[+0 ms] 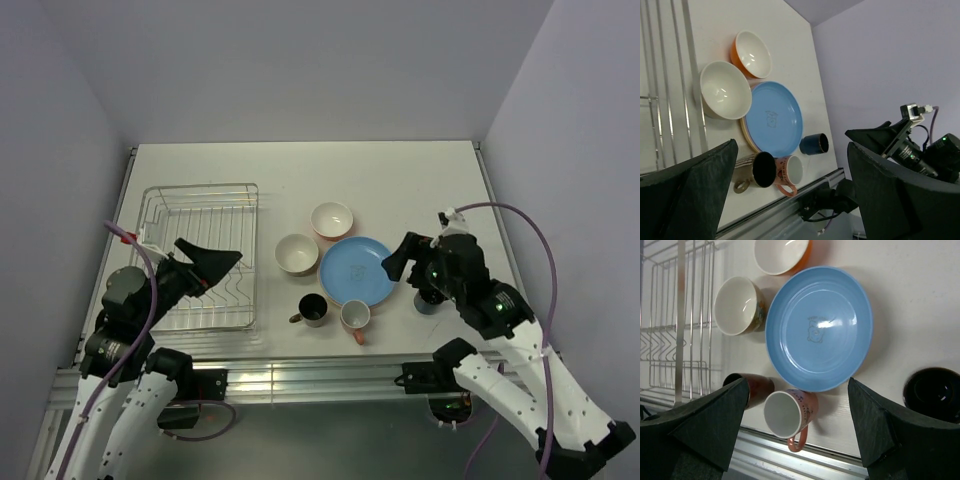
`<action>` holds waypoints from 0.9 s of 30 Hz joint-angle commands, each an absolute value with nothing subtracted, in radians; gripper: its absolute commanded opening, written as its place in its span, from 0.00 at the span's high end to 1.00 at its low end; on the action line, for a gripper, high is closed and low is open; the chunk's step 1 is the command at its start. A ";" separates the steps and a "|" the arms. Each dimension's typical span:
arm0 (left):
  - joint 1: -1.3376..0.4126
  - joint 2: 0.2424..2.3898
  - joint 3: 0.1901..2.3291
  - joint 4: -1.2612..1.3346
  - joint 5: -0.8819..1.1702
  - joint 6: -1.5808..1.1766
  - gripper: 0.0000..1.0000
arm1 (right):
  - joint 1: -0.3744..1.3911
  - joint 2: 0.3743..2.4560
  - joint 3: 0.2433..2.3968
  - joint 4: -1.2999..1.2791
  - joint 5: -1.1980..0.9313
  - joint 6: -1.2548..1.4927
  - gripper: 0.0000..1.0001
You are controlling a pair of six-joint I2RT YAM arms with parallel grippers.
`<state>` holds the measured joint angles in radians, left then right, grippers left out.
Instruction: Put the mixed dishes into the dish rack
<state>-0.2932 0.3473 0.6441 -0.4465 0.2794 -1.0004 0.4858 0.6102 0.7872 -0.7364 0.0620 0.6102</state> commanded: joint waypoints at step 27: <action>-0.288 0.495 0.782 -0.572 0.218 -0.861 0.19 | 0.811 1.655 1.270 -0.437 0.199 0.594 0.49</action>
<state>-0.2932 0.4812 0.7696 -0.5968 0.2039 -0.8913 0.7994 1.6234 1.2076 -0.4881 0.1688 0.5968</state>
